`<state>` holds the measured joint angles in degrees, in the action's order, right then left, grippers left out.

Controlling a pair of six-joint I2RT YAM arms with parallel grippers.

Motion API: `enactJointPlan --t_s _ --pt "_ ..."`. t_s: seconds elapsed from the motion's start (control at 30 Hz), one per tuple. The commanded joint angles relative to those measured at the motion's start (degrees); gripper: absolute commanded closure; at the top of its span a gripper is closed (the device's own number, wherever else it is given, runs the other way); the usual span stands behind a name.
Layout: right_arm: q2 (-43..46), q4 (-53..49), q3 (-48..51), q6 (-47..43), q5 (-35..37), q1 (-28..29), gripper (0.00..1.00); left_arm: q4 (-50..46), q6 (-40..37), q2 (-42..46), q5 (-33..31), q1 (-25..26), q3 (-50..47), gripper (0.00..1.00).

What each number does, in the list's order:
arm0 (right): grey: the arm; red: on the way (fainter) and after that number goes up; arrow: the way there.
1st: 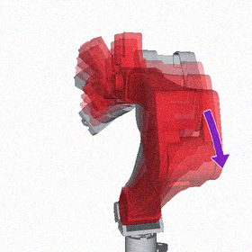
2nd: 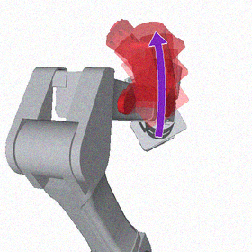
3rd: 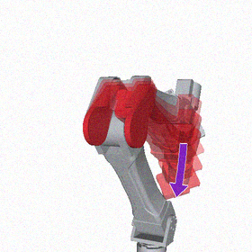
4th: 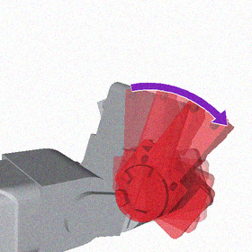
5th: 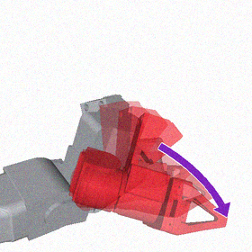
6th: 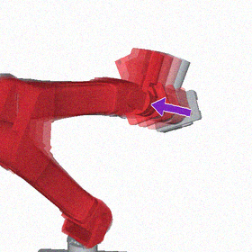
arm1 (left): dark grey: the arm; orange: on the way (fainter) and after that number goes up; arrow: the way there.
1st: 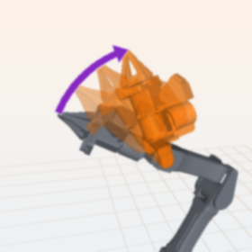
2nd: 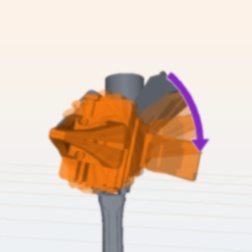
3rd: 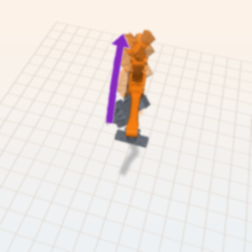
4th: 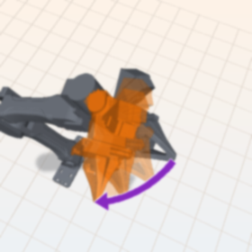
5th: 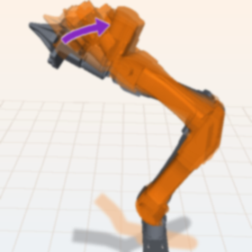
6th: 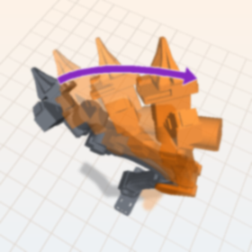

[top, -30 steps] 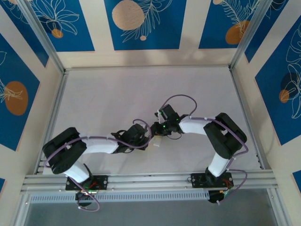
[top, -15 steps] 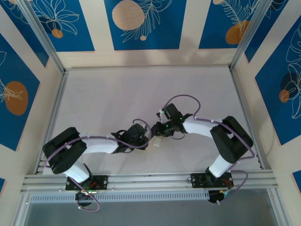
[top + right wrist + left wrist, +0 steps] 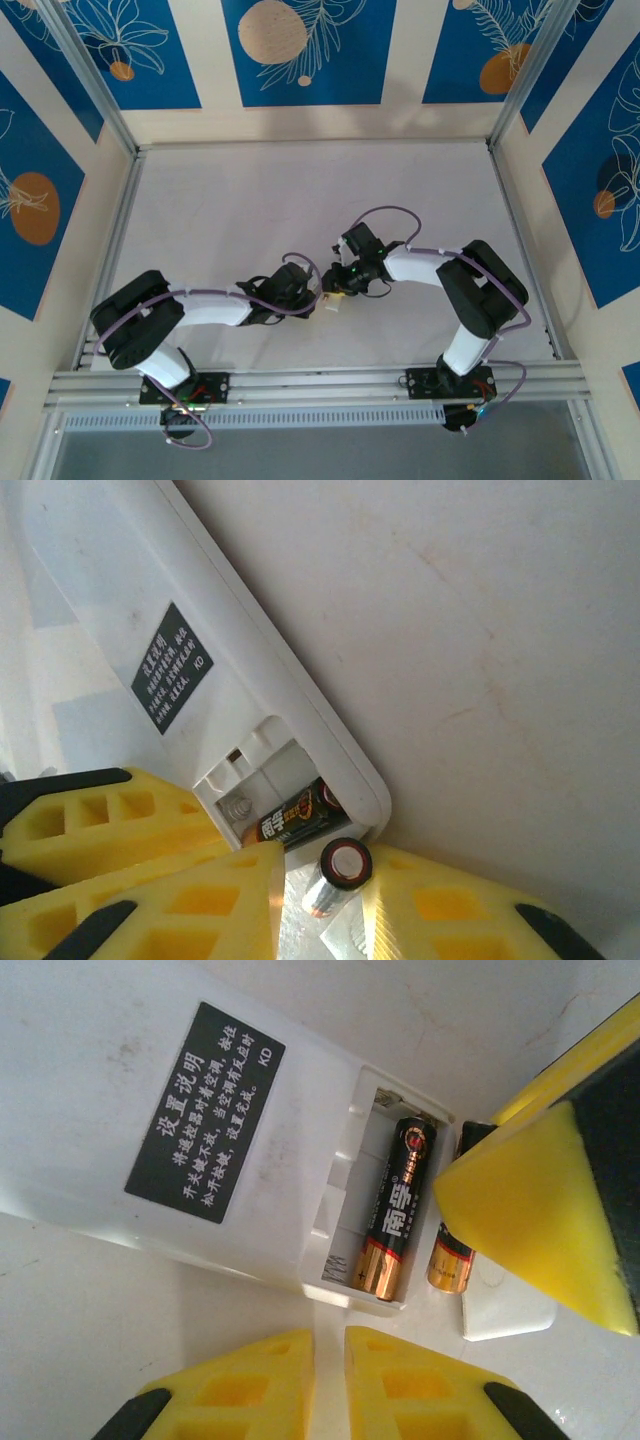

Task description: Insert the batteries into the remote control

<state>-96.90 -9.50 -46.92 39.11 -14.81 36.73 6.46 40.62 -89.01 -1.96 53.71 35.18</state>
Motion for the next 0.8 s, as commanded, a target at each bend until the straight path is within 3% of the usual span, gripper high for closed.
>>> enactJointPlan --t_s 0.0,0.17,0.5,0.57,0.77 --pt "-0.96 -0.78 -1.14 0.42 0.19 0.18 0.75 -0.99 -0.27 0.34 -1.07 -0.72 0.32 0.83" --pt "-0.35 -0.88 -0.94 0.70 1.30 0.16 0.87 -3.68 -1.73 2.55 -2.24 -2.06 0.35 0.83" --pt "5.75 -3.42 -0.19 1.27 2.81 -1.09 0.89 -6.62 -4.19 7.96 -1.22 -5.75 0.41 0.83" --pt "6.74 -6.99 -1.26 0.31 3.45 -2.18 0.89 -7.06 -4.39 8.62 -0.87 -5.80 0.83 0.82" --pt "6.89 -24.99 -8.43 -7.64 14.78 -3.44 0.88 -7.51 -4.93 10.94 -0.46 -6.03 0.99 0.82"
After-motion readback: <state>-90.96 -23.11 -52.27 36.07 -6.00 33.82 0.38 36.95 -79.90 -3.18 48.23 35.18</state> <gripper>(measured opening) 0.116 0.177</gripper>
